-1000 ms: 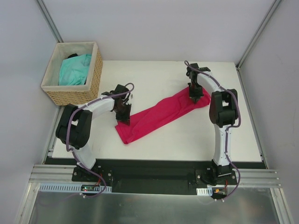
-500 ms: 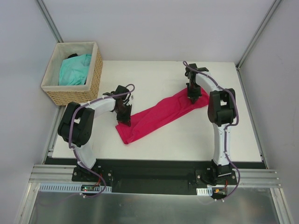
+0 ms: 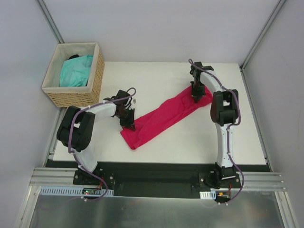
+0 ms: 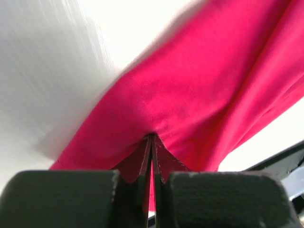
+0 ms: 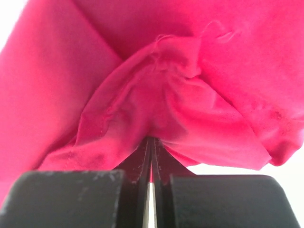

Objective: Fold and stack the t-shirts

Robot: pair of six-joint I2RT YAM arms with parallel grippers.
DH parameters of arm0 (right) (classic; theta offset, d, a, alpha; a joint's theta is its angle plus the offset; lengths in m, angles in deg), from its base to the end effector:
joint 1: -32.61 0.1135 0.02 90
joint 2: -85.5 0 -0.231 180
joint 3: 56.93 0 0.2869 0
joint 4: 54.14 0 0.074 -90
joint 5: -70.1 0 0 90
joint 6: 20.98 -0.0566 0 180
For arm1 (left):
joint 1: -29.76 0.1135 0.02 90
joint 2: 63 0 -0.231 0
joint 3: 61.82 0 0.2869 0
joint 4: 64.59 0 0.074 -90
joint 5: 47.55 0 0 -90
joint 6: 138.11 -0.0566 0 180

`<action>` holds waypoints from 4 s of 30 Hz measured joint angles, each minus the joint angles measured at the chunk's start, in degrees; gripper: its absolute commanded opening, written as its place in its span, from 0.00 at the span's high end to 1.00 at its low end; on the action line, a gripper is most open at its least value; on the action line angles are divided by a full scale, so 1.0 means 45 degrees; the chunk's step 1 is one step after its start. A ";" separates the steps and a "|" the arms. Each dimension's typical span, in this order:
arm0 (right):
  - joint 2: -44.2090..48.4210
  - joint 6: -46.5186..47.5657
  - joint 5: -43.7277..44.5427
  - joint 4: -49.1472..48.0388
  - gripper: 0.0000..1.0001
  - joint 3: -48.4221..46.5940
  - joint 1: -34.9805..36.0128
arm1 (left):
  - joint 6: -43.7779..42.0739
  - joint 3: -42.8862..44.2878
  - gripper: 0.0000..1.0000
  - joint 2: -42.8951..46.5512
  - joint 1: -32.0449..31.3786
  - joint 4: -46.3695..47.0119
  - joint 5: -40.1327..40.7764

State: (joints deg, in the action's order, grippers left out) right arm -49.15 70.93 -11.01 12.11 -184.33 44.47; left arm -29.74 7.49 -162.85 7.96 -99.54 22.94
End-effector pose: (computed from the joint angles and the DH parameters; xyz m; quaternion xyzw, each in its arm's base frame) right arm 0.4949 0.0950 0.1171 -0.1072 0.9809 -0.0640 0.1492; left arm 0.3267 -0.1510 0.0794 0.0648 0.9616 -0.2273 0.1396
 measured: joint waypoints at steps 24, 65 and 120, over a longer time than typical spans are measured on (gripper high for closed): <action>-0.3531 -0.2244 -0.8082 -0.3371 0.99 -0.4498 0.2322 | -0.0131 0.3235 1.00 -0.3934 -0.2516 -0.1632 -0.5183; -0.2871 -0.3619 -0.7422 -0.9005 0.99 -0.2798 0.0952 | -0.1603 0.5168 1.00 -0.2637 -0.3079 -0.5406 -0.4090; 0.4702 0.2064 -1.1113 0.0573 0.76 0.2710 0.2001 | -0.0389 1.4406 1.00 -0.8247 0.0000 -0.4294 -0.2404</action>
State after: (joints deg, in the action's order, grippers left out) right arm -27.99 80.22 -61.02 14.69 -172.14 53.48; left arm -31.49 72.32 -199.97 7.96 -118.86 12.12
